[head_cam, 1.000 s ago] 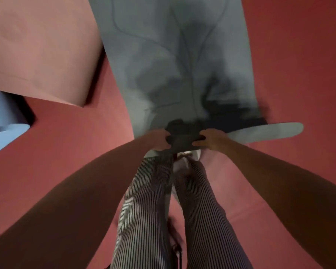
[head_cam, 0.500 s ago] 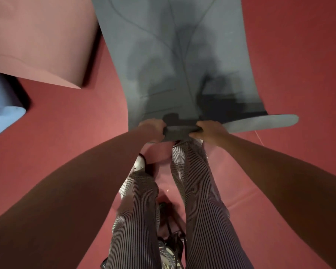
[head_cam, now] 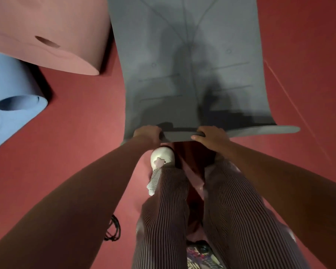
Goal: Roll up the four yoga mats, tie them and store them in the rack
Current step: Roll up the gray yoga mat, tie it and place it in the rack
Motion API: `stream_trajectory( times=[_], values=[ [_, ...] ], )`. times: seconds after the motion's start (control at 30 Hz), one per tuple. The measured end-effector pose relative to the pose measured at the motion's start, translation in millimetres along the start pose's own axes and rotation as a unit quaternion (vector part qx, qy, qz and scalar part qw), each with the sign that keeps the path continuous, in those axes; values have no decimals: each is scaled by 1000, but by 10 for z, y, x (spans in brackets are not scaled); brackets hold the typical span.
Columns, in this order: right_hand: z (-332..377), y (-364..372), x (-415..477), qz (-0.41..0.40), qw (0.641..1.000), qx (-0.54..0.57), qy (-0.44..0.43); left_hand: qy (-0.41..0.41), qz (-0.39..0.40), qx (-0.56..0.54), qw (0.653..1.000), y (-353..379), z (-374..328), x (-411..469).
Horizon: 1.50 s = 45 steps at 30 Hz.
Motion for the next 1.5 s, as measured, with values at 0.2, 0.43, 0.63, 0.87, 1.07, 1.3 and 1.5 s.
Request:
stream_trajectory(
  times=[0.2, 0.43, 0.63, 0.87, 1.07, 1.3, 1.5],
  values=[
    [-381, 596, 787, 78, 996, 14, -49, -36, -51, -100, 993, 783, -94, 812],
    [-570, 1142, 1396, 62, 987, -8, -150, 157, -173, -67, 970, 1253, -729, 1591],
    [-740, 1130, 1850, -18, 982, -9, -188, 326, -297, 11, 898, 1022, -743, 1847],
    [-726, 1146, 1833, -60, 972, 2, -227, 307, -403, 92, 857, 1175, -765, 1688],
    [-692, 1091, 1716, -124, 963, -16, -239, 214, -442, 98, 865, 1378, -682, 1503],
    [-644, 1097, 1436, -255, 906, -55, -335, 228, -460, 64, 856, 1466, -680, 1467],
    [-599, 1135, 950, -423, 789, -214, -391, 233, -503, 5, 832, 1447, -663, 1289]
  ],
)
Point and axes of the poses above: each hand's wrist, its own x-axis towards the middle knuckle, its own y-axis out of the palm, z = x × y, the point moved 8 cm from there along x, towards the middle knuckle, and after that the axes turned 3 degrees about z, right-handed, at the moved point
